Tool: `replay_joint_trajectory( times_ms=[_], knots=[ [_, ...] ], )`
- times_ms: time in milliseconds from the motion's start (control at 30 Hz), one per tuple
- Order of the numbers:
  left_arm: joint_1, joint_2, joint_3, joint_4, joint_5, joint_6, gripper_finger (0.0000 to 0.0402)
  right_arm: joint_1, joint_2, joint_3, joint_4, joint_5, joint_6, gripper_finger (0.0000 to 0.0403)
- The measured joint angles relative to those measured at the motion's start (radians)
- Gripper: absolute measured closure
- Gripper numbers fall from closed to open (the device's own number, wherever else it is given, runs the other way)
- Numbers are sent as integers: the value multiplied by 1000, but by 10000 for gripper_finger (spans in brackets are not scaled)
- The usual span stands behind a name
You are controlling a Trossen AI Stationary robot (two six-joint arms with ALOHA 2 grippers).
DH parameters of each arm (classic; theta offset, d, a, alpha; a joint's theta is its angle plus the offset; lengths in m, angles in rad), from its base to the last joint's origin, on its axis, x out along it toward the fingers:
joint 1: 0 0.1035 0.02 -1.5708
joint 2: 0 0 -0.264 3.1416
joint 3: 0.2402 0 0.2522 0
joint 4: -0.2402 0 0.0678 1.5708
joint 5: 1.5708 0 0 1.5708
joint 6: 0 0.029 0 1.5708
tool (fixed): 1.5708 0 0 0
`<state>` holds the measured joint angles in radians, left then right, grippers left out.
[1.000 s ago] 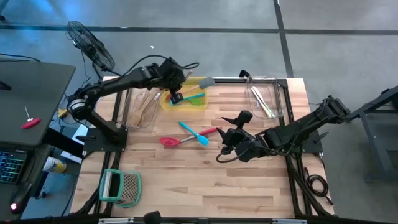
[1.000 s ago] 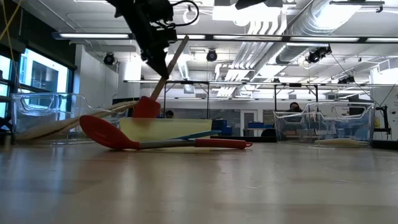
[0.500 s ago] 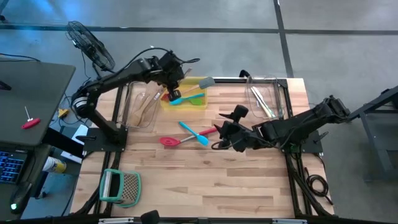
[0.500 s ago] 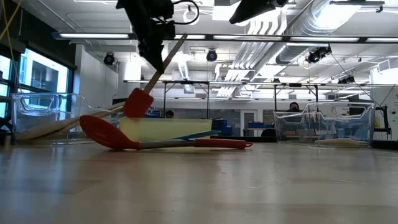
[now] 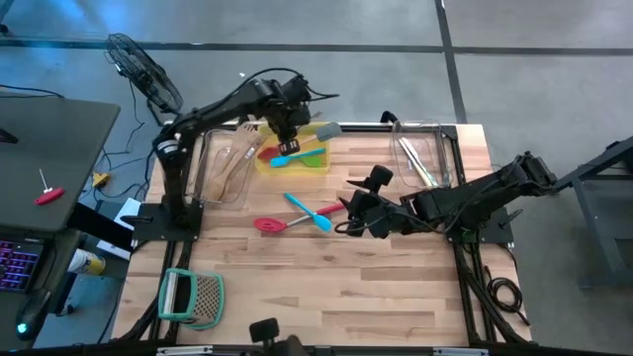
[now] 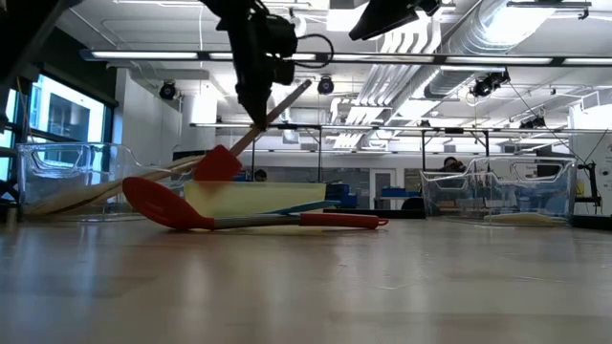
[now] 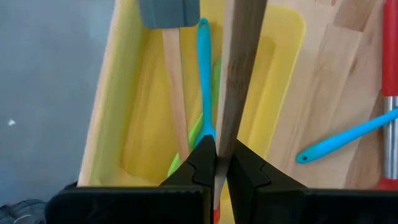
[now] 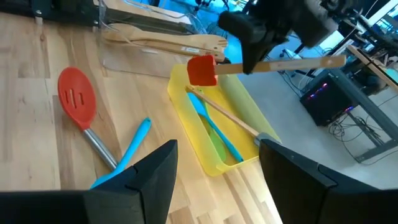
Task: Pick & Place Kitchen Items
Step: Put the red spatula into the yellow bin, then put the blue spatula into the yellow bin
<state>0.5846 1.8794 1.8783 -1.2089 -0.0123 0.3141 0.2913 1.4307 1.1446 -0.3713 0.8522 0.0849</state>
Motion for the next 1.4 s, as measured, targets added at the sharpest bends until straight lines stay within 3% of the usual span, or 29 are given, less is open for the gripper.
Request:
replay_joint_trajectory(
  times_ms=[233, 633, 900, 1167, 1400],
  knots=[
    [20, 75, 7, -7, 52, 18, 391, 0, 0, 0, -8, 0, -6, 184],
    [17, 172, 9, -26, 56, 22, 385, 0, 0, 0, -15, 0, -2, 184],
    [11, 176, 7, 2, 51, 9, 339, 0, 0, 0, -15, -23, 2, 184],
    [11, 176, 7, 10, 20, -14, 333, 0, 0, 0, -43, -23, 25, 184],
    [11, 172, 7, -52, 13, -122, 332, 0, 0, 0, -86, -23, 67, 184]
  ],
)
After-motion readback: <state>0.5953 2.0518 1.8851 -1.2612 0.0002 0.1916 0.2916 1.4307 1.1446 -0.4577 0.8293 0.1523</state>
